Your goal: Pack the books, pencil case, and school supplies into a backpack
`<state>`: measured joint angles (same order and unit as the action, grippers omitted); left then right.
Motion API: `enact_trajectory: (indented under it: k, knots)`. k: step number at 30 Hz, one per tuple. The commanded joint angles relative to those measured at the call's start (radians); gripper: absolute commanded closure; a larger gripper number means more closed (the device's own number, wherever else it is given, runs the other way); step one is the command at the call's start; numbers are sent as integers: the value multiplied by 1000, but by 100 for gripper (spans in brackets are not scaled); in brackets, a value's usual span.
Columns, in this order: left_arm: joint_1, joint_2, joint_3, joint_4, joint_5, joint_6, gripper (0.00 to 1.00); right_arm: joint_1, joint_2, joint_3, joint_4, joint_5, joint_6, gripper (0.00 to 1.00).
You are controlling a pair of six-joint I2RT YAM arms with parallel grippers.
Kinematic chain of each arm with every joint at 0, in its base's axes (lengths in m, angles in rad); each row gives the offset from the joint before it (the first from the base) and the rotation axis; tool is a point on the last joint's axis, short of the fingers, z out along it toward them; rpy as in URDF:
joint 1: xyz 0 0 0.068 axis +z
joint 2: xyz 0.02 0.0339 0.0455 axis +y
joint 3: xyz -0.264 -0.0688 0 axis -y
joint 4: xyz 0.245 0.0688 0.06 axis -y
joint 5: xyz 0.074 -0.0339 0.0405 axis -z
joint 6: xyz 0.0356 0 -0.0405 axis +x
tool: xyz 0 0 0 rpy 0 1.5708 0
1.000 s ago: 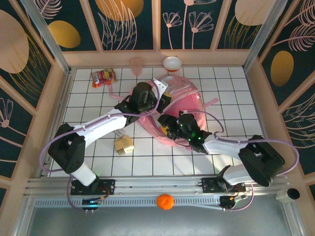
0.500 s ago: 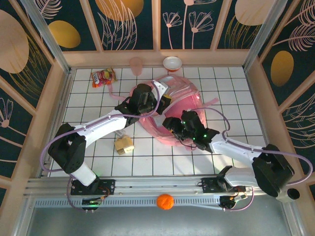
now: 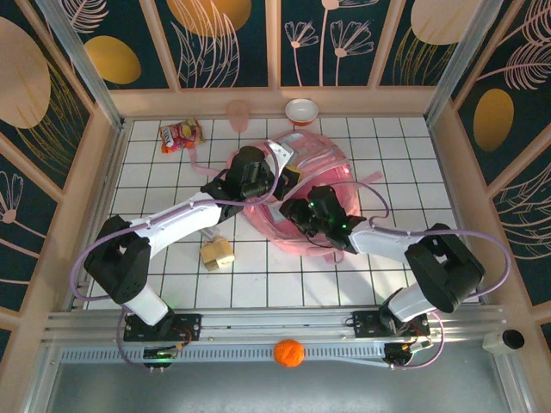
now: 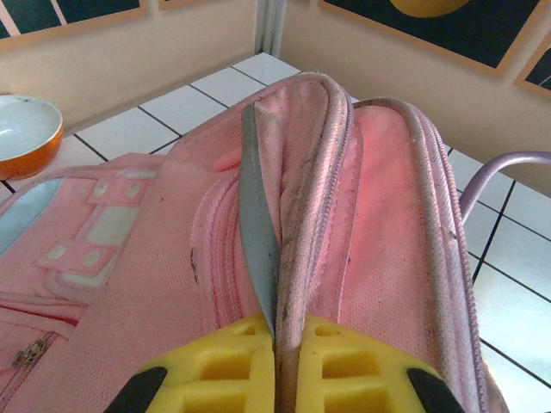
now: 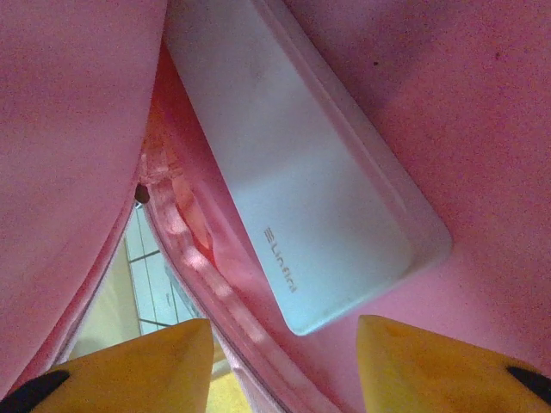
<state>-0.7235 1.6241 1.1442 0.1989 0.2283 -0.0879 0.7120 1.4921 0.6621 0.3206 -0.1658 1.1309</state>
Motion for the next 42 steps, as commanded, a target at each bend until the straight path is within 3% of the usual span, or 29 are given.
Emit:
enact_trajectory:
  k: [1, 21, 27, 32, 37, 42]
  knots:
    - [12, -15, 50, 141, 19, -9, 100, -7, 29, 33, 54, -9, -10, 55]
    - [10, -6, 65, 136, 51, -16, 100, 16, 195, 75, 269, -15, 49, 65]
    - [11, 5, 58, 123, 15, -5, 100, 27, 138, 61, 251, -10, 29, 65]
    - [11, 12, 58, 113, -13, -3, 100, 47, -26, -12, 115, 28, -4, 53]
    - [10, 23, 59, 105, -21, 3, 100, 50, -218, -87, -93, 49, -34, 49]
    - [10, 35, 52, 85, -46, 11, 100, 44, -369, -54, -362, 87, -104, 48]
